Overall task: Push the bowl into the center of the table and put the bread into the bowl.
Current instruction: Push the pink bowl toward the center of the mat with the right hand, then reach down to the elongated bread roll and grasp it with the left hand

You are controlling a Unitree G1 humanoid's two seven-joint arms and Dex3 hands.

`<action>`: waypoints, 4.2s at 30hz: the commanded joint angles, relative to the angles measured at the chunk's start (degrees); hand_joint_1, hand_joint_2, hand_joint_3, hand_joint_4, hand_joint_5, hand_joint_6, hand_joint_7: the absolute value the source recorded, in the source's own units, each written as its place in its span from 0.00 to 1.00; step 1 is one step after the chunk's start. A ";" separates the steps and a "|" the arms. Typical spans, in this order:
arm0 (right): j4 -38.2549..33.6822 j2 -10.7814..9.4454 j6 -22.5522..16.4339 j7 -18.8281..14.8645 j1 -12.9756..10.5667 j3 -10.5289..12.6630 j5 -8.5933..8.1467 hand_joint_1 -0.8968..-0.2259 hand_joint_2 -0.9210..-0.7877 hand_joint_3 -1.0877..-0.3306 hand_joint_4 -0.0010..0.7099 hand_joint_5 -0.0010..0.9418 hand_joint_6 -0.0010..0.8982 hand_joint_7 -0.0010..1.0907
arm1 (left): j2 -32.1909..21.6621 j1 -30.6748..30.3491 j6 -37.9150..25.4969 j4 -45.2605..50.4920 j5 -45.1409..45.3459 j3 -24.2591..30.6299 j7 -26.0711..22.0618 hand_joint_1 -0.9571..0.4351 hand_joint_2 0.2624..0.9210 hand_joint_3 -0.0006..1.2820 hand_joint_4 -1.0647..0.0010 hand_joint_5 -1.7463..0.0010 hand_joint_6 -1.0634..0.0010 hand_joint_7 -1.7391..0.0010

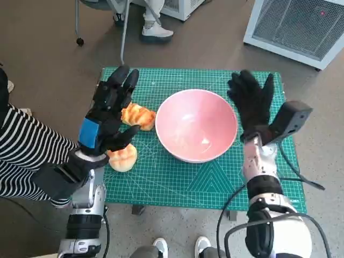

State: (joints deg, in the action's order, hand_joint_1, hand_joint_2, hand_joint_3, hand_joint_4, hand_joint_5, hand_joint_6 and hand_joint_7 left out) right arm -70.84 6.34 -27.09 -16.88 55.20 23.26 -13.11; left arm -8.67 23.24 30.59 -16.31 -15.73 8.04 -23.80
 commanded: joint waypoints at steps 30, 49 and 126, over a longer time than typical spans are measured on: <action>43.62 3.74 -12.66 -5.64 -22.53 -14.72 4.06 0.10 0.00 0.46 0.29 0.01 0.10 0.45 | 1.73 9.61 -5.28 1.75 0.58 -4.10 -0.48 0.26 1.00 0.24 0.83 1.00 1.00 0.67; 48.19 3.35 -8.75 -2.50 -24.19 -17.50 4.90 0.07 0.00 0.45 0.26 0.00 0.01 0.55 | -1.95 11.10 -3.74 -1.16 -0.74 -1.36 -5.14 0.28 1.00 0.20 0.83 1.00 1.00 0.67; 45.77 3.05 -10.52 -2.32 -25.33 -15.07 2.41 0.10 0.00 0.47 0.30 0.01 0.05 0.55 | -13.86 40.83 -19.66 -58.22 54.15 -35.84 11.92 0.66 0.73 0.01 0.84 0.99 0.69 0.99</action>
State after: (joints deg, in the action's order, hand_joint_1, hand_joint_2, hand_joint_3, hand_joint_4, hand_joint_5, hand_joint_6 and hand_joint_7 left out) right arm -25.02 9.82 -38.12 -19.46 31.61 8.20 -10.03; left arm -23.35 62.78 11.64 -73.30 38.17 -27.46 -12.64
